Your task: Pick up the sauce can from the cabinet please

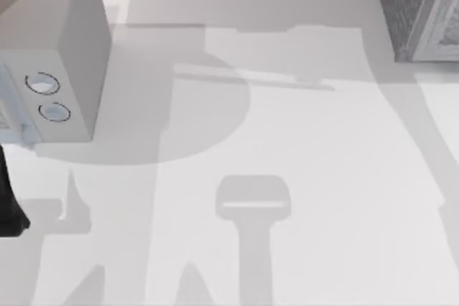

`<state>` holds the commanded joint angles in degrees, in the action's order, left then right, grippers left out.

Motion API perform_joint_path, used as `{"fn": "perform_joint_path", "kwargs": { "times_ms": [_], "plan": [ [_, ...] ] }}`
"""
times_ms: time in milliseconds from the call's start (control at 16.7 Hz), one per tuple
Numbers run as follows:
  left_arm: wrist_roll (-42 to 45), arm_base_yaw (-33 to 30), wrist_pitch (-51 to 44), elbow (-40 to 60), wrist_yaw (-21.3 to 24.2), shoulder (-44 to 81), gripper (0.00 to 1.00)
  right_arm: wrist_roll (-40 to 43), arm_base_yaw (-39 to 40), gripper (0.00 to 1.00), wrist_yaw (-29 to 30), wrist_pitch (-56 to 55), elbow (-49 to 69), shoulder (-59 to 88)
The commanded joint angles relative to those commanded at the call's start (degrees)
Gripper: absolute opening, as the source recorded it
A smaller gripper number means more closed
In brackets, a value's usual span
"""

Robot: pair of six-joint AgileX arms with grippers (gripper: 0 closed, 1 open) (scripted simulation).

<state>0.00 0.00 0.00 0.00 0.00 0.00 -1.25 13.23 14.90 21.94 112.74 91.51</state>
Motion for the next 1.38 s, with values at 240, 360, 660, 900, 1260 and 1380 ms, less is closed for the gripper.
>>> {"fn": "perform_joint_path", "kwargs": {
  "times_ms": [240,360,660,900,1260,1380],
  "plan": [
    [0.00,0.00,0.00,0.00,0.00,0.00,1.00,-0.01,-0.36,1.00,-0.46,0.53,3.96,3.18],
    [0.00,0.00,0.00,0.00,0.00,0.00,1.00,0.00,-0.86,1.00,-0.92,1.19,8.06,6.57],
    [0.00,0.00,0.00,0.00,0.00,0.00,1.00,0.04,-2.07,1.00,-2.02,2.60,16.89,13.97],
    [0.00,0.00,0.00,0.00,0.00,0.00,1.00,0.04,-2.19,1.00,-2.13,2.71,17.64,14.61],
    [0.00,0.00,0.00,0.00,0.00,0.00,1.00,0.04,-2.19,0.62,-2.13,2.71,17.64,14.61],
    [0.00,0.00,0.00,0.00,0.00,0.00,1.00,0.04,-2.19,0.47,-2.13,2.71,17.64,14.61]
  ]
}}
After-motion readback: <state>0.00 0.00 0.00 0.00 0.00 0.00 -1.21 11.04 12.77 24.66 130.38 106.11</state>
